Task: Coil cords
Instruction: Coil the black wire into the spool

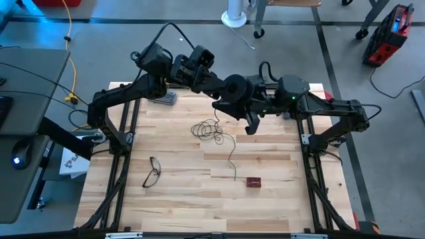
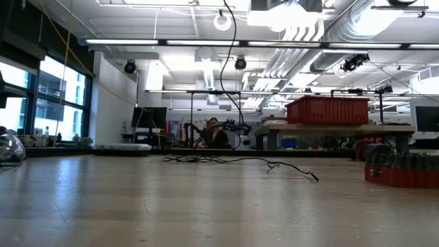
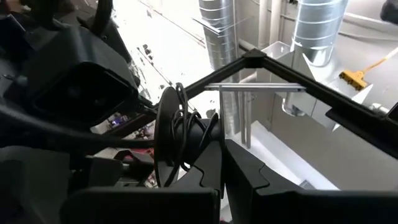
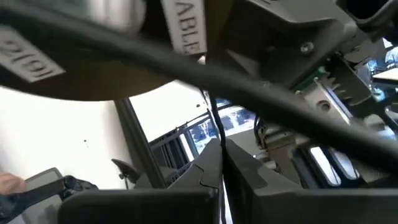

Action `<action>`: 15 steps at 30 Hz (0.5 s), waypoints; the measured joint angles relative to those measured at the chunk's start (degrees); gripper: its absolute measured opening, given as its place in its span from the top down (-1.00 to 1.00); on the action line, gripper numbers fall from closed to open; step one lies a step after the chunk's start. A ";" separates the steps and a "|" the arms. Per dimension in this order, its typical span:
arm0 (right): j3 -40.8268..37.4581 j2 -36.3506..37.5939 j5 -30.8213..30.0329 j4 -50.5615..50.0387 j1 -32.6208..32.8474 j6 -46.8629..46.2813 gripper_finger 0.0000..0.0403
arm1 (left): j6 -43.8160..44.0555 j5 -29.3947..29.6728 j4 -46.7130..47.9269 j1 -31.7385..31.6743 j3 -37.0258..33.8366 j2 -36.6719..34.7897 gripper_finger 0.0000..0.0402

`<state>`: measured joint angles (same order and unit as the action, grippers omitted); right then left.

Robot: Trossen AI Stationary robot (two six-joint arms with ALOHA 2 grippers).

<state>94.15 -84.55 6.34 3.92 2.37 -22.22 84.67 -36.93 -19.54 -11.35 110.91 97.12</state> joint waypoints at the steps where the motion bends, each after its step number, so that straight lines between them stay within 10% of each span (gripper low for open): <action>1: 0.00 0.00 -0.01 -0.12 0.00 -0.18 1.00 | -0.29 -0.02 0.30 0.04 0.00 0.00 1.00; 15: -0.04 2.60 8.08 -2.57 0.69 -2.51 1.00 | -0.16 -3.80 -1.15 -1.68 -0.03 0.11 1.00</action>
<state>94.11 -81.95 14.42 1.35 3.06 -24.74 84.51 -40.73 -20.69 -13.03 110.89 97.23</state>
